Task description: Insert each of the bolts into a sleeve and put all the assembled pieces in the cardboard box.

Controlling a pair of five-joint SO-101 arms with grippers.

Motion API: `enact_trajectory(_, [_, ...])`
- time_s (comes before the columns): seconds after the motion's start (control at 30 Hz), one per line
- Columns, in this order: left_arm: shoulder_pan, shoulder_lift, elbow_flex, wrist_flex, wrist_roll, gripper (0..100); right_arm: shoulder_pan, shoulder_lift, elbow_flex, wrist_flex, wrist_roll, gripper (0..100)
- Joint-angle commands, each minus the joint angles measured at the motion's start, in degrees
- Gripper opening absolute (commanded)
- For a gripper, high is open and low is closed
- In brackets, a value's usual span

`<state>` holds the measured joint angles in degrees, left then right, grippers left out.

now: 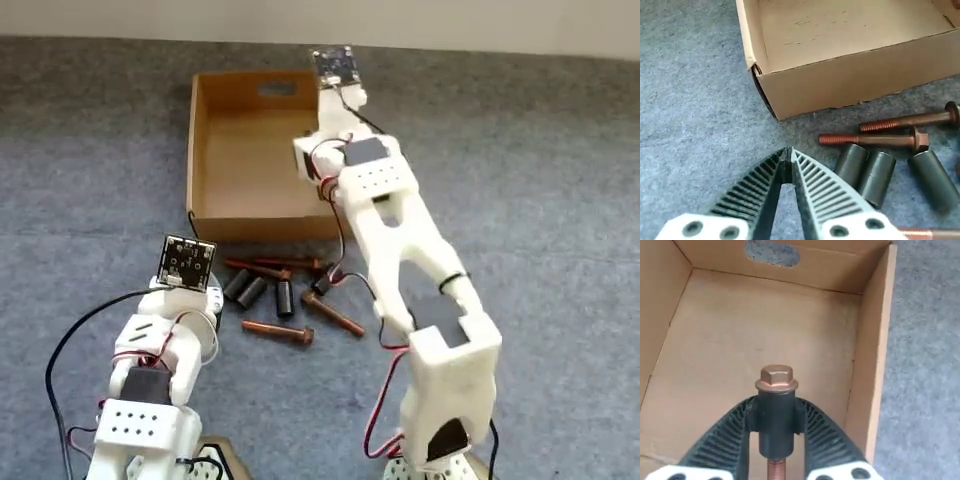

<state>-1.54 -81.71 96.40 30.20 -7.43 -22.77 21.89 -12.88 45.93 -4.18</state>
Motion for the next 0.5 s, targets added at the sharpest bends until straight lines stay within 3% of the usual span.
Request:
enact_trajectory(0.0, [0.9,-0.7,0.1,-1.0,-0.4,1,0.0,1.9,-6.2,0.1,-0.6,0.6])
enact_trajectory(0.47, [0.9,-0.7,0.1,-1.1,-0.4,1,0.8,13.1,-17.0,8.9,-0.7,0.6])
